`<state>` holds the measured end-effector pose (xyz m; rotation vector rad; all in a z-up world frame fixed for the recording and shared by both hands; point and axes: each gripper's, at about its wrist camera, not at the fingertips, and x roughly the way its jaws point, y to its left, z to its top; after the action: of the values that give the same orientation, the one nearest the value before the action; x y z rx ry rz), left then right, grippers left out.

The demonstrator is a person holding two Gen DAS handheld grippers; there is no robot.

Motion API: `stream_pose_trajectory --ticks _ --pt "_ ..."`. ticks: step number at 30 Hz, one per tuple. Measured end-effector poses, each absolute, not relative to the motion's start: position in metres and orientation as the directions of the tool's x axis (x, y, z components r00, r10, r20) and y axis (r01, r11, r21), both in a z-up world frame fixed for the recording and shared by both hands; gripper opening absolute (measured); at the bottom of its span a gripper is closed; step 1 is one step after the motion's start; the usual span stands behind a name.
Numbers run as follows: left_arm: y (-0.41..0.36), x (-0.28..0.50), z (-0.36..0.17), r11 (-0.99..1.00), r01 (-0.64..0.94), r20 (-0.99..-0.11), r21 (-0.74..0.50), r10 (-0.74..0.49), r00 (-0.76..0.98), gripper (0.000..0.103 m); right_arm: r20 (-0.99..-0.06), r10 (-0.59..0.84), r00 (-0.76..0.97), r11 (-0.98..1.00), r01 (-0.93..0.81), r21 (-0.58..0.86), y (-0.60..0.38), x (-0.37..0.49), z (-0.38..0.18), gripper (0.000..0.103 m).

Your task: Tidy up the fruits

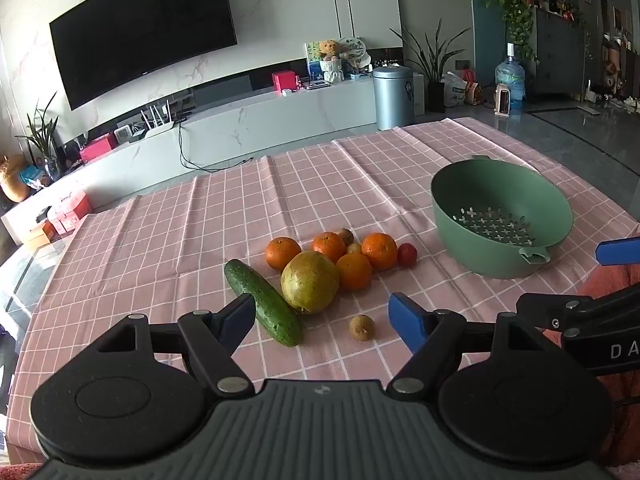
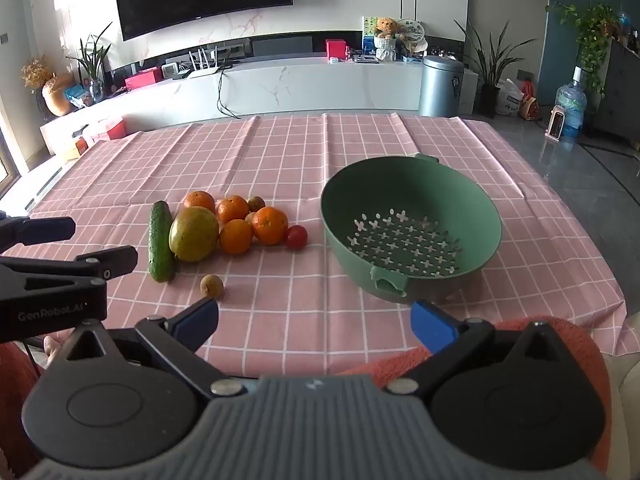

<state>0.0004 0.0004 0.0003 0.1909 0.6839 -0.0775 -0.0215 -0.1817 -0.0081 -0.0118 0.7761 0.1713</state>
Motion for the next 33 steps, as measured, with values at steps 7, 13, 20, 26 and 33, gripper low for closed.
stream_pose_trajectory --ticks 7,13,20,26,33 --pt "0.0009 -0.0011 -0.0052 0.984 0.124 -0.636 0.131 -0.012 0.772 0.087 -0.698 0.151 0.7 0.986 -0.16 0.053 -0.1808 -0.0212 -0.0081 0.098" --pt "0.0024 0.0022 -0.0032 0.985 0.123 -0.648 0.123 -0.014 0.762 0.087 -0.707 0.161 0.688 0.984 -0.165 0.064 -0.1779 -0.0197 -0.0088 0.098" --pt "0.005 0.0022 -0.0021 0.985 0.122 -0.648 0.125 -0.012 0.762 0.087 -0.712 0.164 0.683 0.983 -0.173 0.061 -0.178 -0.0182 -0.0096 0.098" --pt "0.0056 0.0023 -0.0017 0.985 0.122 -0.648 0.124 -0.013 0.761 0.087 -0.715 0.162 0.68 0.983 -0.175 0.057 -0.1756 -0.0176 -0.0103 0.098" --pt "0.0063 0.0026 -0.0015 0.984 0.125 -0.651 0.125 -0.014 0.759 0.087 -0.718 0.161 0.677 0.983 -0.175 0.056 -0.1752 -0.0168 -0.0107 0.098"
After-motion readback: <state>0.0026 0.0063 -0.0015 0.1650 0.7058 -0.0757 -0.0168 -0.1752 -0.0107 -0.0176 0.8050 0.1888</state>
